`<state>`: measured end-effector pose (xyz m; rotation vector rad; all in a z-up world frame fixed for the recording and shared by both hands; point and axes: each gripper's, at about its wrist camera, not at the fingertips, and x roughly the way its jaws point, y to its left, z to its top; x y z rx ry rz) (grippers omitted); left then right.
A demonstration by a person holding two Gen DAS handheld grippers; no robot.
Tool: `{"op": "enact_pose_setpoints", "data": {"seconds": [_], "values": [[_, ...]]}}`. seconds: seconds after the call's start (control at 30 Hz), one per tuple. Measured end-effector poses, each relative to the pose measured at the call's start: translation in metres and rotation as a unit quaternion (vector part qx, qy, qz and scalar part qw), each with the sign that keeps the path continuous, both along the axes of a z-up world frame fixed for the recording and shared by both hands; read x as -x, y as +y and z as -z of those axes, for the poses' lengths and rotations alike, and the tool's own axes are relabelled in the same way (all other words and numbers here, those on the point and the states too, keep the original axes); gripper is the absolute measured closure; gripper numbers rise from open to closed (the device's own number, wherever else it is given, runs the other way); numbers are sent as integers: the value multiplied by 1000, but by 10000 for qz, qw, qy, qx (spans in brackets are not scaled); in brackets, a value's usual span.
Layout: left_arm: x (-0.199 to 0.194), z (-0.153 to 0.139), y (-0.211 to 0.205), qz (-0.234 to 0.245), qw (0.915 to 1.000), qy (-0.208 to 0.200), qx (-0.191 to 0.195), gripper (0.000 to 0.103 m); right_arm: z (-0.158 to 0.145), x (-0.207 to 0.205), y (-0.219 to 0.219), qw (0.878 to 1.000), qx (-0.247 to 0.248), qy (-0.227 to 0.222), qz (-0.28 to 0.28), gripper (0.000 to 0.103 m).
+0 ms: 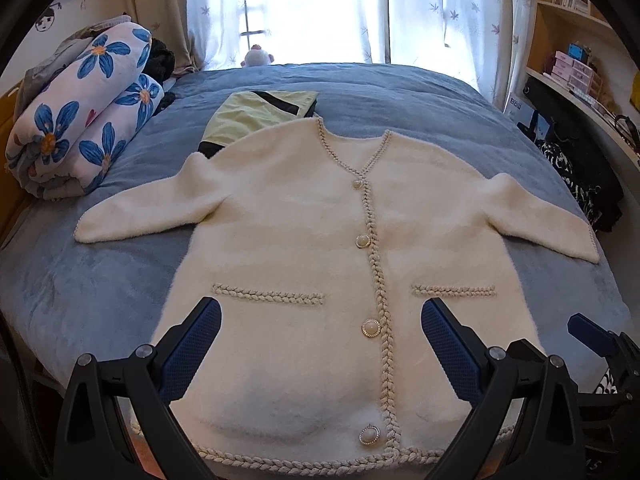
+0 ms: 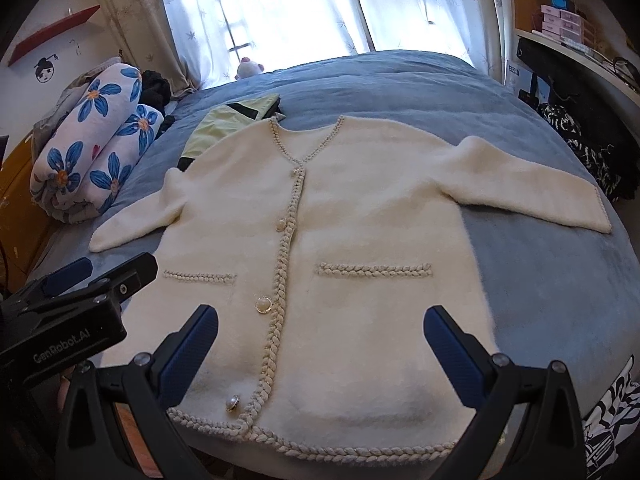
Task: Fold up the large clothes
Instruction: 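Move the right tool to the cardigan sleeve cuff and grasp it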
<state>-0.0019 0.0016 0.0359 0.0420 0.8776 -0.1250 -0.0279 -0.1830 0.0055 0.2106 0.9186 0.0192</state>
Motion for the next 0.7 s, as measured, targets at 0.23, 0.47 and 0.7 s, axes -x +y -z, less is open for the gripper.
{"op": "enact_pose_setpoints", "data": {"seconds": [0.23, 0.47, 0.7], "values": [[-1, -19, -13, 212, 9993, -287, -64, 4, -20, 0, -21, 9991, -318, -254, 74, 0], [-9, -41, -28, 526, 9976, -438, -40, 4, -51, 3, -57, 9952, -243, -791, 526, 0], [-21, -67, -64, 894, 9932, -746, -29, 4, -68, 0, -96, 9915, -285, -858, 940, 0]]}}
